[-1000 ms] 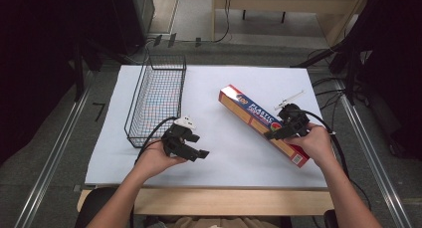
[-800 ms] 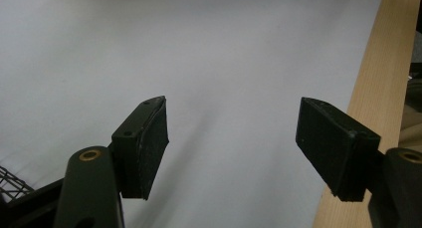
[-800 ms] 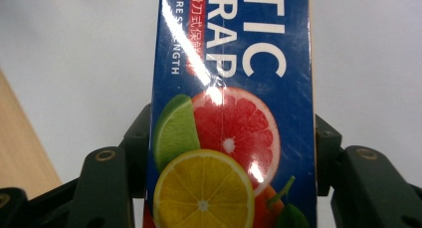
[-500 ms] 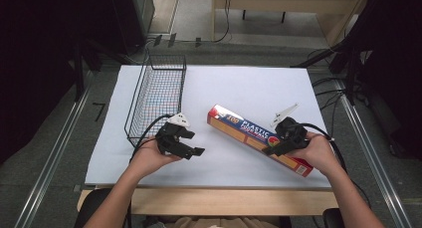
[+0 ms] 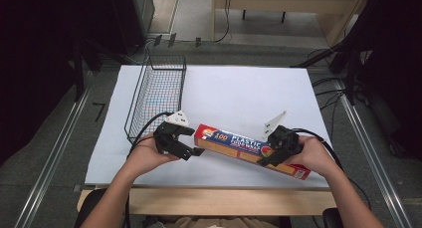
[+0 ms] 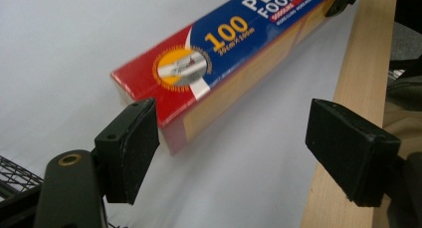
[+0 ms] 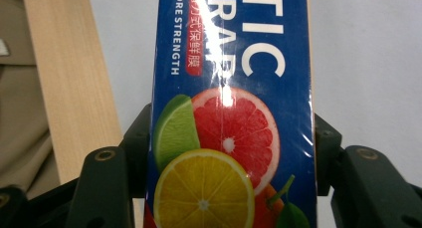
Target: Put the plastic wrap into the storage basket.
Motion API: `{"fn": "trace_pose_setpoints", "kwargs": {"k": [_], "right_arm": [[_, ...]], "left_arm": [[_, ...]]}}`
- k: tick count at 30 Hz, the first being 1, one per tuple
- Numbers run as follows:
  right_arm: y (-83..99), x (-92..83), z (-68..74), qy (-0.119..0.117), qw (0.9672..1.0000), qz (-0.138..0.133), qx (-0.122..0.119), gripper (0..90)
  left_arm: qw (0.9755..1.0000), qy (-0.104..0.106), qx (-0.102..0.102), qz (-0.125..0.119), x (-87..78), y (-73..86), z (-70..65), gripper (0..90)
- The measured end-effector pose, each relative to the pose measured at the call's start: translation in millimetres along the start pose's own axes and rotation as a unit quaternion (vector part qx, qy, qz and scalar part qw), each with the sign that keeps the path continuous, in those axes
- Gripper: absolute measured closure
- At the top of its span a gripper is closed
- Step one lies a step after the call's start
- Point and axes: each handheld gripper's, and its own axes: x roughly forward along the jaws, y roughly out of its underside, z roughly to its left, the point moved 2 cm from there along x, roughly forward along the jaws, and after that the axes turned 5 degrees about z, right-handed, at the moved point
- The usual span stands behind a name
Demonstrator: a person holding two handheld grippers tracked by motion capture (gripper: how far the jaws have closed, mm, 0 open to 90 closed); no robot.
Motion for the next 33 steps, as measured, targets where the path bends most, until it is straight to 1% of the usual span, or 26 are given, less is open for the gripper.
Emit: {"fn": "trace_pose_setpoints", "kwargs": {"k": [1, 2, 4, 6, 8, 9, 11, 12, 13, 16, 17, 18, 19, 20, 21, 22, 23, 24, 25, 27, 29, 30, 31, 33], "right_arm": [[-0.5, 0.4, 0.9, 0.002, 1.0000, 0.002, -0.005, 42.2], [-0.5, 0.4, 0.9, 0.002, 1.0000, 0.002, -0.005, 42.2], [-1.9, 1.0, 4.1, 0.008, 0.9997, 0.005, -0.022, 42.2], [-2.8, 0.1, 6.4, 0.010, 0.9993, 0.001, -0.035, 42.3], [-4.1, -1.3, 9.3, 0.010, 0.9987, -0.006, -0.050, 42.3], [-5.3, -2.1, 10.2, 0.005, 0.9986, -0.005, -0.053, 42.3], [-8.1, -2.3, 13.3, 0.004, 0.9980, -0.004, -0.063, 42.3], [-9.9, -1.8, 15.0, 0.005, 0.9972, -0.004, -0.074, 42.3], [-12.4, -0.4, 17.4, 0.000, 0.9969, -0.004, -0.079, 42.3], [-14.9, 0.4, 18.7, 0.000, 0.9966, 0.000, -0.082, 42.3], [-16.0, 0.6, 19.3, 0.004, 0.9961, 0.001, -0.088, 42.2], [-17.3, -0.2, 20.9, 0.003, 0.9953, 0.005, -0.097, 42.3], [-17.3, -0.2, 20.9, 0.003, 0.9953, 0.005, -0.097, 42.3], [-17.6, -1.8, 23.6, -0.002, 0.9957, 0.010, -0.092, 42.3], [-18.3, -2.1, 23.9, -0.001, 0.9953, 0.006, -0.097, 42.3], [-18.9, -2.5, 23.7, -0.003, 0.9950, 0.005, -0.099, 42.3], [-18.9, -2.5, 23.7, -0.003, 0.9950, 0.005, -0.099, 42.3], [-19.5, -2.8, 23.7, -0.002, 0.9946, 0.003, -0.104, 42.2], [-20.3, -3.1, 23.6, -0.003, 0.9947, 0.007, -0.103, 42.3], [-22.2, -2.1, 25.5, -0.006, 0.9939, 0.011, -0.110, 42.3], [-25.1, -1.3, 28.8, -0.007, 0.9927, 0.016, -0.119, 42.3], [-28.7, -1.1, 32.3, -0.006, 0.9917, 0.019, -0.127, 42.2], [-28.7, -1.1, 32.3, -0.006, 0.9917, 0.019, -0.127, 42.2], [-33.0, -2.2, 33.4, -0.001, 0.9914, 0.015, -0.130, 42.2]], "left_arm": [[1.0000, 0.001, 0.003, 0.000, -0.3, -1.2, -1.4, 21.6], [1.0000, 0.003, 0.008, 0.003, -0.5, -2.2, -2.6, 21.6], [0.9998, 0.000, 0.017, 0.010, -0.6, -4.4, -5.1, 21.4], [0.9996, 0.002, 0.024, 0.016, -0.4, -7.0, -7.9, 21.4], [0.9993, 0.005, 0.029, 0.020, -0.1, -9.6, -11.1, 21.4], [0.9991, 0.007, 0.034, 0.025, 0.1, -11.1, -12.5, 21.7], [0.9985, 0.009, 0.046, 0.028, 1.2, -15.3, -15.8, 22.0], [0.9984, 0.009, 0.047, 0.029, 1.7, -17.1, -16.7, 22.2], [0.9982, 0.011, 0.050, 0.033, 2.3, -19.9, -18.0, 22.2], [0.9970, 0.016, 0.061, 0.044, 7.1, -28.8, -20.9, 22.1], [0.9966, 0.015, 0.064, 0.049, 9.5, -31.3, -22.1, 21.8], [0.9960, 0.022, 0.067, 0.055, 12.1, -33.5, -23.7, 21.5], [0.9953, 0.029, 0.071, 0.060, 14.6, -35.2, -25.8, 21.5], [0.9944, 0.032, 0.077, 0.065, 17.2, -36.7, -28.1, 21.3], [0.9933, 0.034, 0.085, 0.071, 19.3, -38.1, -30.4, 21.3], [0.9907, 0.031, 0.101, 0.085, 24.0, -39.7, -33.7, 21.4], [0.9907, 0.031, 0.101, 0.085, 24.0, -39.7, -33.7, 21.8], [0.9899, 0.025, 0.109, 0.087, 25.7, -40.5, -35.1, 21.8], [0.9887, 0.021, 0.115, 0.093, 27.3, -41.6, -35.9, 24.2], [0.9877, 0.028, 0.118, 0.099, 30.8, -44.3, -36.4, 24.2], [0.9879, 0.029, 0.115, 0.100, 34.8, -46.4, -37.2, 23.0], [0.9869, 0.033, 0.119, 0.104, 36.3, -47.4, -37.5, 21.2], [0.9863, 0.036, 0.123, 0.105, 37.8, -48.0, -38.7, 21.2], [0.9844, 0.033, 0.134, 0.110, 40.5, -49.3, -41.4, 20.9]]}}
